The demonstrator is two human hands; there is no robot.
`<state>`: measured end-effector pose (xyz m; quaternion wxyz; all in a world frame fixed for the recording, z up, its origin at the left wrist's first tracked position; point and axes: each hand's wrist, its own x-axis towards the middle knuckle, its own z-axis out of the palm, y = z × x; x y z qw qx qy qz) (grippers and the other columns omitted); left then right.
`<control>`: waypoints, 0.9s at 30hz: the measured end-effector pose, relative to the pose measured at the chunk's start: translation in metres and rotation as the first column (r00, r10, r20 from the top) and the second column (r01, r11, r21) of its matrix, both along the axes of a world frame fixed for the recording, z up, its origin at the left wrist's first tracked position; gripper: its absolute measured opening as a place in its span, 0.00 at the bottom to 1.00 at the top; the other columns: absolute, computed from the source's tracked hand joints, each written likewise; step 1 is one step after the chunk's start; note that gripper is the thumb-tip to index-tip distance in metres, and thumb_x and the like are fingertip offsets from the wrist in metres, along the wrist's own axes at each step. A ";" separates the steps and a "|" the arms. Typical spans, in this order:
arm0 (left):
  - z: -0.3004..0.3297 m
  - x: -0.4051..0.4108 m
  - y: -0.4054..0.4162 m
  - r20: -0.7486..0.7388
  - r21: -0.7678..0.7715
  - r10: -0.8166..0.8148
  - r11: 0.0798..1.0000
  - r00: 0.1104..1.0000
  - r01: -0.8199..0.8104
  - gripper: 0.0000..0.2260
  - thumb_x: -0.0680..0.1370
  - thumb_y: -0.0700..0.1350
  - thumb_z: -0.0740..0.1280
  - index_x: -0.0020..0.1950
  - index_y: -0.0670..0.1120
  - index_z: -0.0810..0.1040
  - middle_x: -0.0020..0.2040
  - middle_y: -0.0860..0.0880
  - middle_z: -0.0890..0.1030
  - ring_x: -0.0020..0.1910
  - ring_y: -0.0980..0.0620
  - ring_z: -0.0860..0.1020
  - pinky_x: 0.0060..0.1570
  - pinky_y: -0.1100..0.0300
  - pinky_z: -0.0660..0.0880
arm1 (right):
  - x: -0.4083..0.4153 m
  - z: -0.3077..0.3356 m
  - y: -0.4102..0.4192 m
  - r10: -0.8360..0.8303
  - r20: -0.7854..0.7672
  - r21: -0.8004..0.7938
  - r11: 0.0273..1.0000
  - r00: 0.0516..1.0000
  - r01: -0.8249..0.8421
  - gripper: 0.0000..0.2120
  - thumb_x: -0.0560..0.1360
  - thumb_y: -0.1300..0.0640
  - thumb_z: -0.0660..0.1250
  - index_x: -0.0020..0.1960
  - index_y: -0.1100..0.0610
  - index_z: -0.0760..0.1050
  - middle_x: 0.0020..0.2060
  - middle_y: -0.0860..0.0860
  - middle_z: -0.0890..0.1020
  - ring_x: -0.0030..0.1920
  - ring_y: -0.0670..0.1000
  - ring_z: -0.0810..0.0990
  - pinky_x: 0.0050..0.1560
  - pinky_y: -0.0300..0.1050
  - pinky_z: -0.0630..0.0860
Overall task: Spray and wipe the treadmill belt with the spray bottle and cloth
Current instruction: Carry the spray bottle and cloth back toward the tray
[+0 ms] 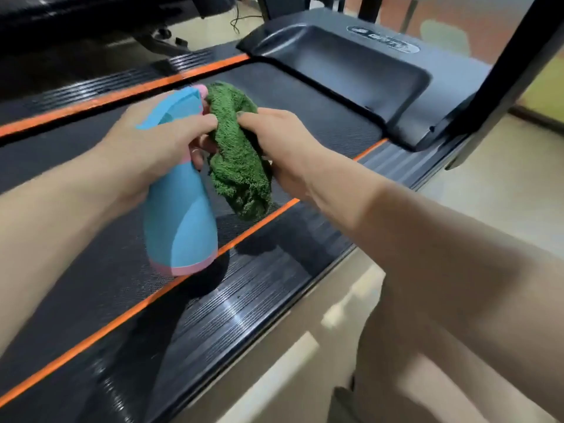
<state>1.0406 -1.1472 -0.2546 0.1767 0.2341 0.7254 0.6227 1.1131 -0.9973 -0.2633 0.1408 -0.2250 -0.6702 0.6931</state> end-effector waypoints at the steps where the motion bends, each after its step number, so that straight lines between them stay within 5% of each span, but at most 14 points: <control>1: 0.005 0.006 0.019 -0.016 0.003 -0.029 1.000 0.999 0.029 0.15 0.77 0.48 0.74 0.63 0.50 0.83 0.45 0.52 0.83 0.30 0.60 0.80 0.27 0.67 0.73 | 0.011 0.002 0.017 -0.023 -0.019 -0.056 0.998 1.000 0.022 0.16 0.74 0.59 0.66 0.55 0.71 0.77 0.44 0.64 0.83 0.40 0.54 0.80 0.43 0.48 0.75; 3: 0.013 0.019 0.057 -0.036 0.025 -0.064 0.998 0.997 0.065 0.08 0.80 0.43 0.71 0.57 0.52 0.81 0.47 0.52 0.82 0.30 0.60 0.81 0.26 0.67 0.73 | 0.031 0.004 0.050 -0.071 -0.069 -0.199 0.978 0.995 0.056 0.16 0.76 0.62 0.64 0.59 0.72 0.76 0.47 0.66 0.82 0.42 0.57 0.80 0.43 0.50 0.78; 6: 0.019 0.040 0.111 -0.053 0.032 -0.083 0.996 0.995 0.085 0.10 0.81 0.36 0.70 0.54 0.52 0.79 0.44 0.52 0.78 0.29 0.60 0.79 0.26 0.66 0.73 | 0.061 0.003 0.096 -0.156 -0.091 -0.322 0.939 0.984 0.119 0.13 0.79 0.62 0.62 0.59 0.67 0.77 0.50 0.66 0.81 0.45 0.58 0.79 0.48 0.54 0.81; 9: 0.021 0.057 0.155 -0.083 0.012 -0.130 0.991 0.988 0.132 0.11 0.75 0.43 0.77 0.52 0.54 0.79 0.38 0.54 0.79 0.27 0.59 0.78 0.31 0.66 0.75 | 0.083 0.004 0.135 -0.224 -0.089 -0.352 0.919 0.971 0.180 0.05 0.78 0.62 0.62 0.53 0.58 0.75 0.42 0.60 0.76 0.39 0.56 0.75 0.35 0.43 0.74; 12: 0.022 0.072 0.193 -0.111 -0.015 -0.185 0.983 0.976 0.184 0.16 0.68 0.54 0.80 0.51 0.57 0.78 0.38 0.53 0.78 0.30 0.57 0.78 0.39 0.62 0.77 | 0.100 0.000 0.165 -0.303 -0.091 -0.421 0.875 0.949 0.240 0.13 0.79 0.62 0.62 0.59 0.68 0.76 0.48 0.64 0.80 0.47 0.61 0.81 0.51 0.58 0.82; 15: 0.023 0.091 0.229 -0.149 -0.012 -0.222 0.975 0.963 0.223 0.21 0.66 0.56 0.80 0.54 0.54 0.77 0.41 0.51 0.76 0.32 0.58 0.77 0.40 0.65 0.76 | 0.119 -0.003 0.193 -0.320 -0.107 -0.449 0.860 0.941 0.241 0.21 0.75 0.61 0.64 0.64 0.72 0.73 0.58 0.70 0.79 0.58 0.67 0.81 0.59 0.69 0.76; 22: 0.021 0.130 0.305 -0.163 -0.075 -0.298 0.954 0.941 0.289 0.28 0.64 0.63 0.82 0.59 0.57 0.77 0.43 0.56 0.79 0.42 0.54 0.80 0.50 0.54 0.76 | 0.163 -0.019 0.268 -0.397 -0.153 -0.507 0.818 0.905 0.273 0.21 0.75 0.58 0.61 0.65 0.67 0.76 0.61 0.67 0.80 0.61 0.65 0.80 0.63 0.65 0.76; 27: 0.009 0.158 0.353 -0.131 -0.091 -0.362 0.931 0.923 0.353 0.25 0.67 0.56 0.84 0.58 0.54 0.79 0.42 0.55 0.77 0.39 0.58 0.79 0.48 0.56 0.78 | 0.197 -0.036 0.304 -0.443 -0.210 -0.574 0.777 0.871 0.257 0.22 0.76 0.62 0.60 0.67 0.71 0.72 0.62 0.70 0.77 0.61 0.68 0.79 0.58 0.61 0.79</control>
